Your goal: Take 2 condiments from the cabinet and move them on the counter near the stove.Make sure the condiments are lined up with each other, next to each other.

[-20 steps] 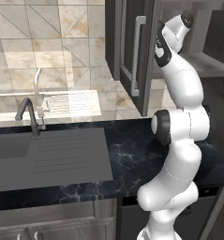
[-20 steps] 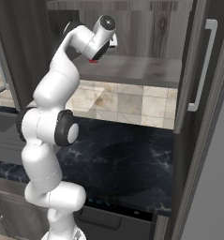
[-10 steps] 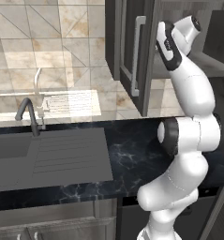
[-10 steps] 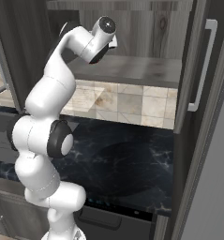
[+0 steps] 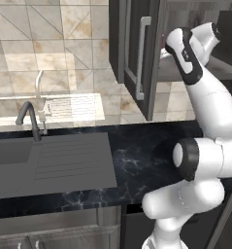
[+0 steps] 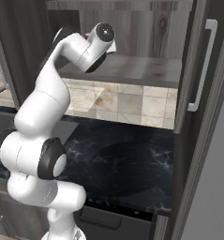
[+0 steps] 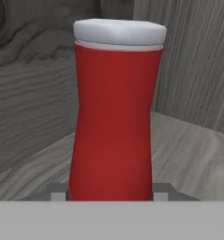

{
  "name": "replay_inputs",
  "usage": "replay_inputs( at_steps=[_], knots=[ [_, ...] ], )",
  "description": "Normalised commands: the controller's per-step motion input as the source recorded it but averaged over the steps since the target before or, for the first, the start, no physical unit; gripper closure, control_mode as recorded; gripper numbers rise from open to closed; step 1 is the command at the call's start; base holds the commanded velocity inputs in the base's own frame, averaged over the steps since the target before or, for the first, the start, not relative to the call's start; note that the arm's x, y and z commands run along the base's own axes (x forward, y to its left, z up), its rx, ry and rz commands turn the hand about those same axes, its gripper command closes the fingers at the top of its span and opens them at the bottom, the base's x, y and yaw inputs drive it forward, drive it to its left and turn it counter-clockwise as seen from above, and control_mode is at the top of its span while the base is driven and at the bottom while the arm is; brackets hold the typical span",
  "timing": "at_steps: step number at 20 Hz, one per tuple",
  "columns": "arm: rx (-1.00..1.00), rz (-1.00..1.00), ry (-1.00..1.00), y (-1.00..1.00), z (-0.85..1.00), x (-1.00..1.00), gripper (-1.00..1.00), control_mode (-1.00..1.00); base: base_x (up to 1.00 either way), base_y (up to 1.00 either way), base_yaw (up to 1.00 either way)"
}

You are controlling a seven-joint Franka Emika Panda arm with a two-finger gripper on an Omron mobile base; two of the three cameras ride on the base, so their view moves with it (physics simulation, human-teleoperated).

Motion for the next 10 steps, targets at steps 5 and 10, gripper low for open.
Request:
replay_inputs(
  at_steps=[5,10],
  knots=[
    [0.0,0.0,-0.04,-0.14,0.04,-0.7,1.0,-1.0,0.0,0.0,0.0],
    [0.0,0.0,-0.03,-0.23,0.17,-0.87,1.0,-1.0,0.0,0.0,0.0]
  ],
)
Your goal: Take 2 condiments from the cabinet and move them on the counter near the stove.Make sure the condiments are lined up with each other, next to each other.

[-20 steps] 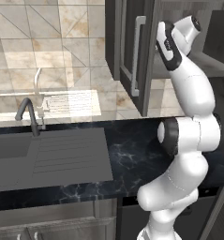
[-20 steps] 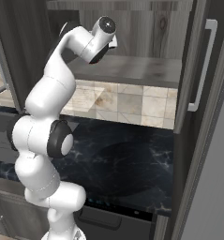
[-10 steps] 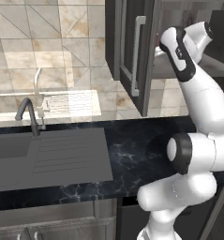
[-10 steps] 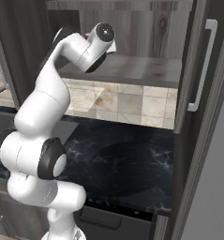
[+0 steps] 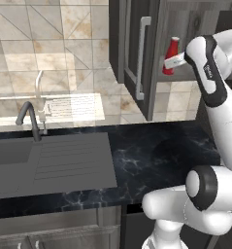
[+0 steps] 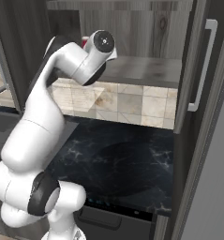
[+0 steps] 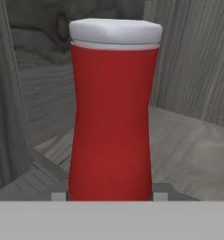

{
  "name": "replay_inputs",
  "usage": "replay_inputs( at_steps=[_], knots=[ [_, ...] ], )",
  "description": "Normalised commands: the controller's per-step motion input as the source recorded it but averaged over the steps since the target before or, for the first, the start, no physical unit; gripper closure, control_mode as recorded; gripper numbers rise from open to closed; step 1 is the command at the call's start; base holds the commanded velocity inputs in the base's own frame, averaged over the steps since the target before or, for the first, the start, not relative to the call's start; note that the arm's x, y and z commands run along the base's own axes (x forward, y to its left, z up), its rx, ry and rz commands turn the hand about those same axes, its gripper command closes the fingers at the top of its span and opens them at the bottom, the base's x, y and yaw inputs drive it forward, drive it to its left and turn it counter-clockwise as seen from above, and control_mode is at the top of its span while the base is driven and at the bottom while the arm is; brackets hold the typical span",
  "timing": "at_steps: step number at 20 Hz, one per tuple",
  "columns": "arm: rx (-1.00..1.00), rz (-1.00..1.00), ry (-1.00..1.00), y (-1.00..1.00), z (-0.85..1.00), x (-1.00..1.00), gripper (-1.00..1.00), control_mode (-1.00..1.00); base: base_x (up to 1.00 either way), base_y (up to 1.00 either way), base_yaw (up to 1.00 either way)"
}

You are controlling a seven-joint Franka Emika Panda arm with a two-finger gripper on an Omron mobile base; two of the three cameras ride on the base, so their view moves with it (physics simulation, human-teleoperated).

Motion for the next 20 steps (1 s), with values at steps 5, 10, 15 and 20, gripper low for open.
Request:
replay_inputs(
  at_steps=[5,10,15,20],
  knots=[
    [0.0,0.0,-0.01,-0.23,0.18,-0.88,1.0,-1.0,0.0,0.0,0.0],
    [0.0,0.0,0.0,-0.23,0.14,-0.97,1.0,-1.0,0.0,0.0,0.0],
    [0.0,-0.03,0.0,-0.06,0.02,-0.96,1.0,-1.0,0.0,0.0,0.0],
    [0.0,-0.12,0.0,0.0,0.0,-0.98,1.0,-1.0,0.0,0.0,0.0]
  ],
)
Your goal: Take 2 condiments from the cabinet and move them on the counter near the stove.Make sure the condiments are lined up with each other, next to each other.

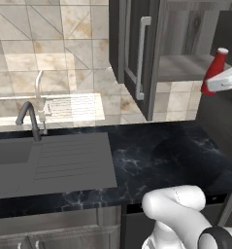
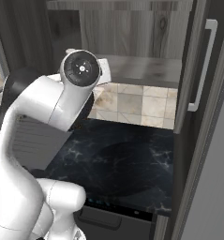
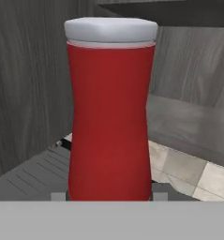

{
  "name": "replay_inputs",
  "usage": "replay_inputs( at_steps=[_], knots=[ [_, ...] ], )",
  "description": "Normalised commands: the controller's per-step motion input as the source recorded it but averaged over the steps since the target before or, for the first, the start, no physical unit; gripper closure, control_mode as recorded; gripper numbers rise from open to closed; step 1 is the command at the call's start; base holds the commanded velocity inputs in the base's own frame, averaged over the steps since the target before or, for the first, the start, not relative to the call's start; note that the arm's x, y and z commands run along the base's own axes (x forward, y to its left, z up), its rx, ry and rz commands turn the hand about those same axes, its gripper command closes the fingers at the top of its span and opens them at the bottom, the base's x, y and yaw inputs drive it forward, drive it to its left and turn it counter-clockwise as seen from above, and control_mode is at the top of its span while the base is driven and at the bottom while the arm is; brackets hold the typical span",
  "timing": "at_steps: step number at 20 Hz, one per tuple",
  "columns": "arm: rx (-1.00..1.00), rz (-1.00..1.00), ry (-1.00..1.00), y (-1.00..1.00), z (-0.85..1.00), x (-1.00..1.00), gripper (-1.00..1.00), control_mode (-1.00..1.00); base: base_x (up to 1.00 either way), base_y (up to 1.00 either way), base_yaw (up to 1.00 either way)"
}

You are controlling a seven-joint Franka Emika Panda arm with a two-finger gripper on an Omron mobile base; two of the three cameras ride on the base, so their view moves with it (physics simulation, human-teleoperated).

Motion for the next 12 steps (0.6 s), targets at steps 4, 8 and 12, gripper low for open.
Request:
replay_inputs(
  at_steps=[4,8,12],
  knots=[
    [0.0,-0.17,0.0,0.01,0.0,-0.88,1.0,-1.0,0.0,0.0,0.0],
    [0.0,-0.21,0.0,0.04,0.0,-0.72,1.0,-1.0,0.0,0.0,0.0],
    [0.0,-0.22,0.0,0.09,0.0,-0.55,1.0,-1.0,0.0,0.0,0.0]
  ],
)
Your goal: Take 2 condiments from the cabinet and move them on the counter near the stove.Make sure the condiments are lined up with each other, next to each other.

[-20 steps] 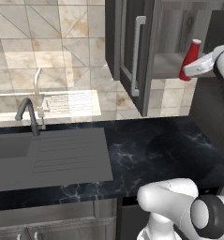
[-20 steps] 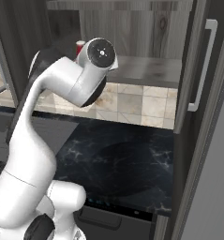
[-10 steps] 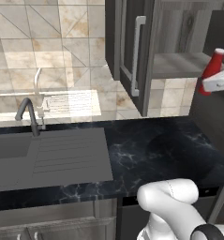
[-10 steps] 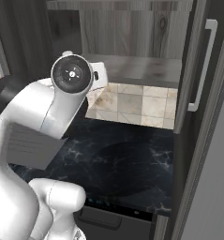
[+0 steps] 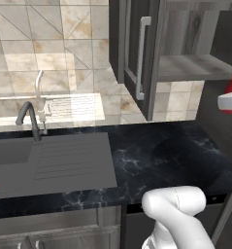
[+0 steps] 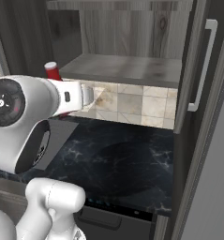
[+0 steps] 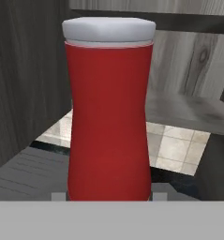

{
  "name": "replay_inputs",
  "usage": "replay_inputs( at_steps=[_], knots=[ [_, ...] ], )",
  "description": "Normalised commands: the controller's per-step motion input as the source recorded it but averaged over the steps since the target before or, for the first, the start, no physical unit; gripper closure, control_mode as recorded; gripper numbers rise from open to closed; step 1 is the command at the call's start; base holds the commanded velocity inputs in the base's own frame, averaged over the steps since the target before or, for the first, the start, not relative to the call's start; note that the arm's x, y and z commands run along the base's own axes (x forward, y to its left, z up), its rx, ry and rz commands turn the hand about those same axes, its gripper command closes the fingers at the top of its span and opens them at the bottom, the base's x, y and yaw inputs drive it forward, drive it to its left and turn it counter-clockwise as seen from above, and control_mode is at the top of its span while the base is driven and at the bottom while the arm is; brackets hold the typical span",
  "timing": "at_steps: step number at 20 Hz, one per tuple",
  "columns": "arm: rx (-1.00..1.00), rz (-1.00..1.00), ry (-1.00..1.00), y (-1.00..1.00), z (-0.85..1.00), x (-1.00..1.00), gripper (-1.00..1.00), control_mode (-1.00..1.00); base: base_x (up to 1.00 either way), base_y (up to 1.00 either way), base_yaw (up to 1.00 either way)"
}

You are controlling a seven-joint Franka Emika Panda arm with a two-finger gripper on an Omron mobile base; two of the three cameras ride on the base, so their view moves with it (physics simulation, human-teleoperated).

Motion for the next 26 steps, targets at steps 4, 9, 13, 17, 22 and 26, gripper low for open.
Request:
replay_inputs(
  at_steps=[4,9,13,17,22,26],
  knots=[
    [0.0,-0.15,0.0,0.2,-0.04,-0.14,1.0,-1.0,0.0,0.0,0.0],
    [0.0,-0.01,0.0,0.29,-0.19,0.0,1.0,-1.0,0.0,0.0,0.0],
    [0.0,0.0,0.0,0.36,-0.31,0.08,1.0,-1.0,0.0,0.0,0.0],
    [0.0,0.0,0.0,0.35,-0.34,0.03,1.0,-1.0,0.0,0.0,0.0],
    [0.0,0.0,0.0,0.22,-0.19,0.0,1.0,-1.0,0.0,0.0,0.0],
    [0.0,0.0,0.0,0.08,-0.1,0.0,1.0,-1.0,0.0,0.0,0.0]
  ],
)
